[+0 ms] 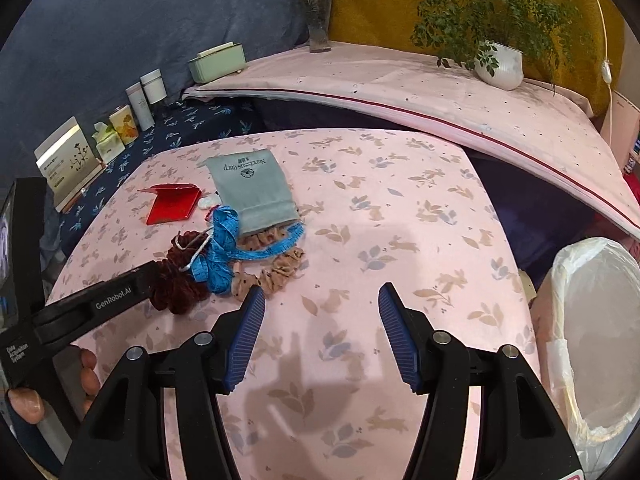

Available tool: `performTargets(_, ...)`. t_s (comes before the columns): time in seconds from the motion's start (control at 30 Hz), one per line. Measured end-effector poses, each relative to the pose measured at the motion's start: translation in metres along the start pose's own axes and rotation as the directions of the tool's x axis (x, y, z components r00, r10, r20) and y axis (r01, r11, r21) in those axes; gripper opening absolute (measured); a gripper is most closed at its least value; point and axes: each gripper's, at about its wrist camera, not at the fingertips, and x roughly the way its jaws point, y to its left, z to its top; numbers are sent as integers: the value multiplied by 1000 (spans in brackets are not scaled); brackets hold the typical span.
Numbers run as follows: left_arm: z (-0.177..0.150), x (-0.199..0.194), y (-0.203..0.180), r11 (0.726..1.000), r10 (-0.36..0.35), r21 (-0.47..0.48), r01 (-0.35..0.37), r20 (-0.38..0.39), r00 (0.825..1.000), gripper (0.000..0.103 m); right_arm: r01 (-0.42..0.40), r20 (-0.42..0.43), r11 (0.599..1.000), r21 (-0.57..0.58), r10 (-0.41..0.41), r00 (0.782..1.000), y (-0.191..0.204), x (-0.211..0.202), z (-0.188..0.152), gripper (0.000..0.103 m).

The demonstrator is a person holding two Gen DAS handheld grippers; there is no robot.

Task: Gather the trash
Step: 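Move both tools back over the hair ties and lanyard on the table, then grasp the dark red hair tie with the left tool while the right tool grasps the blue lanyard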

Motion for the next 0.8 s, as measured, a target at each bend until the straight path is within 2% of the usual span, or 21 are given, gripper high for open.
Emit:
performTargets(0.3,6,23,-5,997,-64,34,65,-55,996,58,-13,-12,999,-39,12,1000,32,29,22,58)
performTargets(0.57,6,22,-3,990,-128,54,131,-68,989,22,-53,-50,998,-45,51,997,51,53,29,54)
performTargets(0.63,6,20,-3,989,-134,52,138,-66,989,18,-65,-59,997,-51,62,996,57,59,30,49)
performTargets(0.8,5,16,0,989,-145,35,147,-65,987,16,-88,-90,995,-55,83,992,63,74,29,39)
